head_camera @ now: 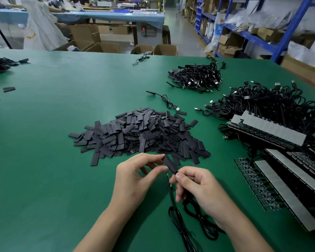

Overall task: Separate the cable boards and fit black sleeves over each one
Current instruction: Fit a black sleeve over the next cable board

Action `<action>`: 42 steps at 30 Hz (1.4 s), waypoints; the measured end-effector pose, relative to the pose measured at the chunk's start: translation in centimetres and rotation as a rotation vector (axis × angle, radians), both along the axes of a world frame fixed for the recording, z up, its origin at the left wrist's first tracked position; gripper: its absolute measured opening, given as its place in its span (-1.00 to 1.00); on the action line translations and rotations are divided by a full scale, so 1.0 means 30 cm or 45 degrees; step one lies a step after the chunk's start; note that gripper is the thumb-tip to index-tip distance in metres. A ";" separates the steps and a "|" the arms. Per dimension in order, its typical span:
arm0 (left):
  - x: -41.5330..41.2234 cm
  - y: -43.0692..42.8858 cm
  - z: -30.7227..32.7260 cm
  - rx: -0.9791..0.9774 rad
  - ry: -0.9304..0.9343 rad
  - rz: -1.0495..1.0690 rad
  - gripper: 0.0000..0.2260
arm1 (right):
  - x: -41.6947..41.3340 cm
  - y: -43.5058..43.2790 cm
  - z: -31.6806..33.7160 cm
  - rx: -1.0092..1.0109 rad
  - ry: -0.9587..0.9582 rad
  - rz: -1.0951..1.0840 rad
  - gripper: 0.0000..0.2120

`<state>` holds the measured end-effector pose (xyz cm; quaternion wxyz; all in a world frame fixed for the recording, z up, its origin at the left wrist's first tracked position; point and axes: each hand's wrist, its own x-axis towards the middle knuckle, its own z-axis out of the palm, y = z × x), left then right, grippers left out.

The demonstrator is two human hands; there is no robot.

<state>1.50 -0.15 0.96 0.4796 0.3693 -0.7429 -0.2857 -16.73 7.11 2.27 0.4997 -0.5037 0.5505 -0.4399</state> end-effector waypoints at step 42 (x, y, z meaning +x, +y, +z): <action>-0.019 0.003 0.025 0.671 0.684 -0.153 -0.86 | -0.043 -0.003 -0.006 -0.227 0.487 -0.136 -0.92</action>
